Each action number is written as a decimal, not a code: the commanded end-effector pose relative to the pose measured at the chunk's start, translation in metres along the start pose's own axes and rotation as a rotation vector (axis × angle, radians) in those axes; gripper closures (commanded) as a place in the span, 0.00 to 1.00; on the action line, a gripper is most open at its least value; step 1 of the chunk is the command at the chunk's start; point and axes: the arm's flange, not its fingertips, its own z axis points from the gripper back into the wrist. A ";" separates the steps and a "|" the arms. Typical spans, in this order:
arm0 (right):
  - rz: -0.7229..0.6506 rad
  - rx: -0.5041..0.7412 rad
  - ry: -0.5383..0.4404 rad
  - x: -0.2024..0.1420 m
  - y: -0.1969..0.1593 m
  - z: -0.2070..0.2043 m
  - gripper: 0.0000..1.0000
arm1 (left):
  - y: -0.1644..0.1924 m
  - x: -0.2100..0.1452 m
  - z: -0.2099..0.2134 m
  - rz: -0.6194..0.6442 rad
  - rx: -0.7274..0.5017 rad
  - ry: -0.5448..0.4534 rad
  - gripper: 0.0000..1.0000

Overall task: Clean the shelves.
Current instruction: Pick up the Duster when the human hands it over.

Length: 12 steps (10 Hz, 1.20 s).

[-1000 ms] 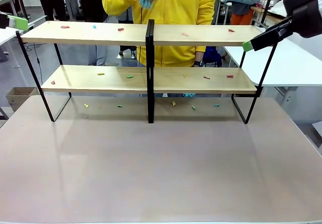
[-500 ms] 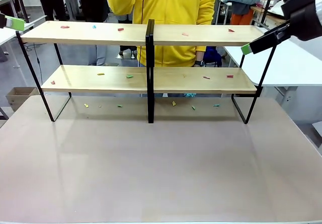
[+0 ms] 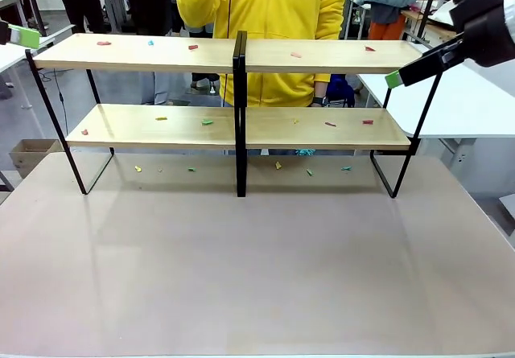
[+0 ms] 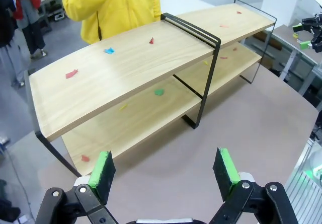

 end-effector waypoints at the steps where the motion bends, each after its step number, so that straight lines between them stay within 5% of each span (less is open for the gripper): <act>1: -0.005 0.046 -0.018 0.003 -0.005 -0.002 0.00 | 0.001 -0.001 0.000 -0.010 -0.022 -0.019 0.00; 5: -0.166 0.036 -0.031 0.004 -0.009 0.001 0.00 | 0.001 -0.001 0.000 -0.010 -0.022 -0.019 0.00; 12: -0.197 -0.019 -0.082 0.004 -0.007 0.017 0.00 | 0.001 -0.001 0.000 -0.010 -0.022 -0.019 0.00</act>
